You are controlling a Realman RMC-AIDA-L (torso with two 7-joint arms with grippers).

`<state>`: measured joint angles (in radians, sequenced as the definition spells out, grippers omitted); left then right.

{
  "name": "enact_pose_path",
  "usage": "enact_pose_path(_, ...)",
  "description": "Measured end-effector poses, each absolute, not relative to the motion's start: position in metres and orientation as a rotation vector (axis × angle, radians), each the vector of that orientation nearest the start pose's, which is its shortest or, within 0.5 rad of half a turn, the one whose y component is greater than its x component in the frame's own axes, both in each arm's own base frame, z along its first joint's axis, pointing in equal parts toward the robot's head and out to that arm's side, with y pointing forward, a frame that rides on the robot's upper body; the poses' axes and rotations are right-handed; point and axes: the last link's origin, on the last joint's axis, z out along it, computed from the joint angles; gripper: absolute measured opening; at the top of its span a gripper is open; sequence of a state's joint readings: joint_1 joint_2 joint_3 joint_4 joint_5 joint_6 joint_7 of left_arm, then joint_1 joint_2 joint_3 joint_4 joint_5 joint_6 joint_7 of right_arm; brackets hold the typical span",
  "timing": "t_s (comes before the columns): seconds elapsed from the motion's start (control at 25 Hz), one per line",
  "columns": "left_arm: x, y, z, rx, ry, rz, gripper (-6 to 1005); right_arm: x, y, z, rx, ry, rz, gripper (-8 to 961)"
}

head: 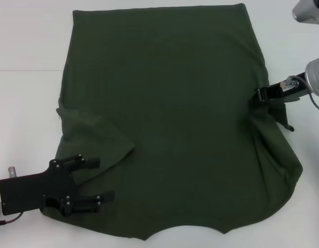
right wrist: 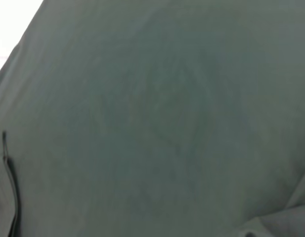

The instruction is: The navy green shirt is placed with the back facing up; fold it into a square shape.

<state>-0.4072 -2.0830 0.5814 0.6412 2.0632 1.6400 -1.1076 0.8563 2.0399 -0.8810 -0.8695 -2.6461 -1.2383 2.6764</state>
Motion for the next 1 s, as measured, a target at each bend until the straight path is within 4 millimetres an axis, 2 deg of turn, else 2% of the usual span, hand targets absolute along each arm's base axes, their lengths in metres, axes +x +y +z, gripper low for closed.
enact_pose_path(0.48,-0.302,0.286,0.003,-2.697,-0.452,-0.675,883,0.227,0.437,0.054,-2.097,1.499,0.051,19)
enact_pose_path(1.0,-0.301,0.288,0.005,-2.685,-0.451,-0.684,883,0.22,0.434,0.077,-2.093,1.47,0.072,19)
